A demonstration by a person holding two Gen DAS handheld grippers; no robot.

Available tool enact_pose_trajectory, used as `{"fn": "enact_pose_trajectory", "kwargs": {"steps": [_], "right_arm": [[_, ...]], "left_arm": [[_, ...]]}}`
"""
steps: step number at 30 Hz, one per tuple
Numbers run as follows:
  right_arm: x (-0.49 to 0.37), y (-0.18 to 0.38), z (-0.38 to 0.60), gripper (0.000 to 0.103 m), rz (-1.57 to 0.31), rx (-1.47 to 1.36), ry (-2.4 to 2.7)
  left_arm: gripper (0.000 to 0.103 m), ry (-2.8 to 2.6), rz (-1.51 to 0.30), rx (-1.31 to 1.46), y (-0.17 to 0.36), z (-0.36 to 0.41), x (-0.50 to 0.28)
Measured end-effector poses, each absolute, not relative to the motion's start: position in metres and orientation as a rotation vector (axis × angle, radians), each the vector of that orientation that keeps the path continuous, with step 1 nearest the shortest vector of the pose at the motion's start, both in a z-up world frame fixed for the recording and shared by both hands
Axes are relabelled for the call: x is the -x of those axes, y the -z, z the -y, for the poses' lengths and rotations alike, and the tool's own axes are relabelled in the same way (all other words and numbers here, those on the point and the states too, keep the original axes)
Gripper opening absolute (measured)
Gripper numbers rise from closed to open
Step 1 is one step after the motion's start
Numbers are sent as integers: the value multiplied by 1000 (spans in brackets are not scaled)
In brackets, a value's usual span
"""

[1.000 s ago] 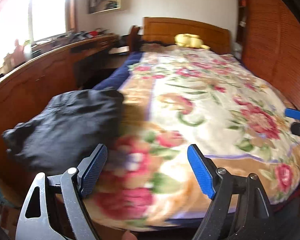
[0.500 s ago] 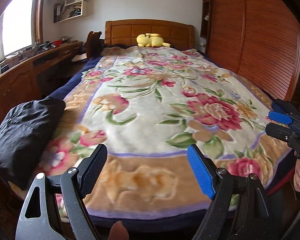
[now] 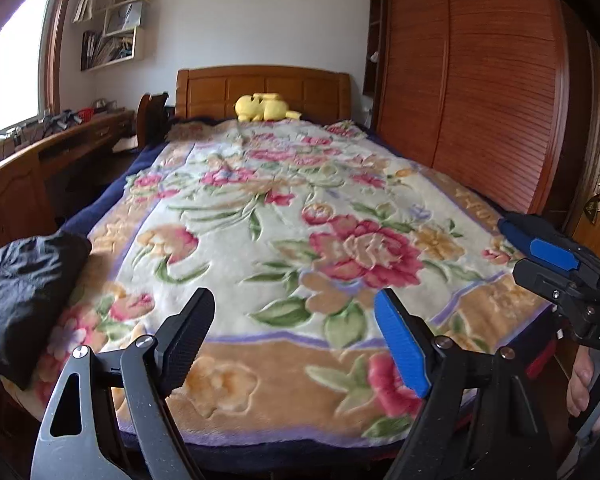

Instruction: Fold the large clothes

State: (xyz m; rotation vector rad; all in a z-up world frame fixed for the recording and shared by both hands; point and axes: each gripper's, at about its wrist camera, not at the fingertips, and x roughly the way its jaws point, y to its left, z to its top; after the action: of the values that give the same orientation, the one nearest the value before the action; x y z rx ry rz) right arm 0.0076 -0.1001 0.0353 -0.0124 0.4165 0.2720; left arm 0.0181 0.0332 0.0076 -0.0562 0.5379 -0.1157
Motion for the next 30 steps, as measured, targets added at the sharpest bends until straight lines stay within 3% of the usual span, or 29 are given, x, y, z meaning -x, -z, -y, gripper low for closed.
{"fn": "enact_pose_trajectory", "kwargs": {"steps": [16, 30], "right_arm": [[62, -57, 120, 84, -295, -32, -160], [38, -55, 113, 84, -290, -26, -166]], "left_arm": [[83, 113, -443, 31, -44, -15, 10], [83, 105, -445, 31, -43, -14, 10]]}}
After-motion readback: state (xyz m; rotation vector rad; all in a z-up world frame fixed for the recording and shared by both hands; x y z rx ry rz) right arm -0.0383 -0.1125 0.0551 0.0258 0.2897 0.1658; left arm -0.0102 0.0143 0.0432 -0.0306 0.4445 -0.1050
